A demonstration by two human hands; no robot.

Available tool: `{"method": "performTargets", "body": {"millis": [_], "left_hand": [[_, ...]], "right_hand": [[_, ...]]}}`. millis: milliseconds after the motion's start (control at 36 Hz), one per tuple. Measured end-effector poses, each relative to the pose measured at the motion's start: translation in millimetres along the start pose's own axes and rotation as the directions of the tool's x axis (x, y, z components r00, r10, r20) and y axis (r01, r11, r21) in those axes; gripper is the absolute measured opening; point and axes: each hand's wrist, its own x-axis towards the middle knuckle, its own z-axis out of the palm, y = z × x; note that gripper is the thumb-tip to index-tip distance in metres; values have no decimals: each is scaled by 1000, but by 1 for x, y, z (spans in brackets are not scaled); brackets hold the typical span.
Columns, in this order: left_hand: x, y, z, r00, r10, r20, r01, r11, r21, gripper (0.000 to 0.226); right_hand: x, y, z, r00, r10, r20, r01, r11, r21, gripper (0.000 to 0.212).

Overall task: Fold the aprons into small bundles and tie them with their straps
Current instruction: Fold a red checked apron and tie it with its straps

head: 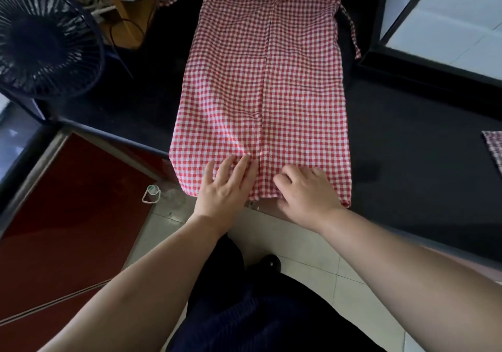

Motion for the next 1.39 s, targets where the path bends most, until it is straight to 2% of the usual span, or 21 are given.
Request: {"method": "performTargets", "body": {"millis": [28, 83, 167, 222, 250, 306, 361, 417, 444, 528, 639, 694, 778, 833, 944, 1028, 1111, 1222, 1389], "left_hand": [[1, -1, -2, 1000, -6, 0, 6, 1000, 3, 42], [3, -1, -6, 1000, 7, 8, -6, 999, -37, 43], [10, -3, -18, 999, -7, 37, 11, 993, -118, 33], [17, -7, -35, 992, -18, 128, 49, 968, -246, 35], [20, -9, -44, 973, -13, 229, 81, 954, -290, 40], [26, -15, -56, 912, -3, 410, 106, 968, -228, 55], [28, -16, -59, 871, -9, 491, 84, 988, -132, 75], [26, -11, -55, 856, -42, 515, 109, 989, -100, 96], [25, -8, -53, 859, -70, 506, 140, 985, -102, 96], [27, -5, -51, 914, -168, 368, 256, 945, -202, 70], [36, -11, -55, 896, -83, 436, 223, 933, -281, 53], [43, -19, -61, 879, -46, 475, 212, 929, -302, 46], [56, -28, -70, 832, -36, 554, 242, 922, -303, 27], [65, -33, -77, 781, -31, 623, 267, 919, -289, 18], [79, -48, -82, 709, 7, 705, 345, 868, -357, 31], [81, -62, -79, 674, -45, 738, 466, 800, -377, 35], [87, -77, -71, 652, -83, 754, 534, 756, -379, 34], [99, -85, -66, 666, -90, 741, 508, 782, -362, 34], [110, -84, -62, 609, -85, 789, 434, 868, -242, 45]], "right_hand": [[0, 1, -2, 999, -11, -53, 14, 999, 46, 18], [-1, 3, -6, 1000, 6, -6, -5, 990, 144, 26], [1, 12, -19, 996, 29, 79, -46, 973, 227, 18], [5, 14, -27, 991, 15, 130, -51, 960, 276, 14], [6, 15, -30, 989, 12, 148, -54, 959, 279, 14], [10, 15, -36, 983, 33, 182, -86, 953, 289, 15], [13, 12, -38, 979, 58, 197, -120, 939, 323, 15], [15, 7, -38, 977, 69, 204, -145, 910, 389, 16], [16, 4, -38, 976, 68, 205, -150, 896, 417, 17], [24, 0, -44, 975, 65, 212, -162, 862, 481, 21], [34, 5, -54, 955, 104, 277, -243, 807, 538, 27], [38, 8, -59, 936, 99, 337, -274, 804, 527, 24], [41, 11, -65, 896, 65, 439, -272, 863, 426, 12], [42, 12, -66, 860, 77, 504, -286, 892, 351, 22], [51, 16, -67, 833, 132, 537, -357, 870, 341, 26], [59, 21, -70, 832, 162, 531, -402, 836, 374, 26], [67, 28, -68, 828, 208, 520, -412, 855, 314, 29], [77, 32, -69, 826, 260, 500, -412, 884, 221, 37], [86, 35, -71, 826, 268, 496, -382, 913, 143, 37]]}}
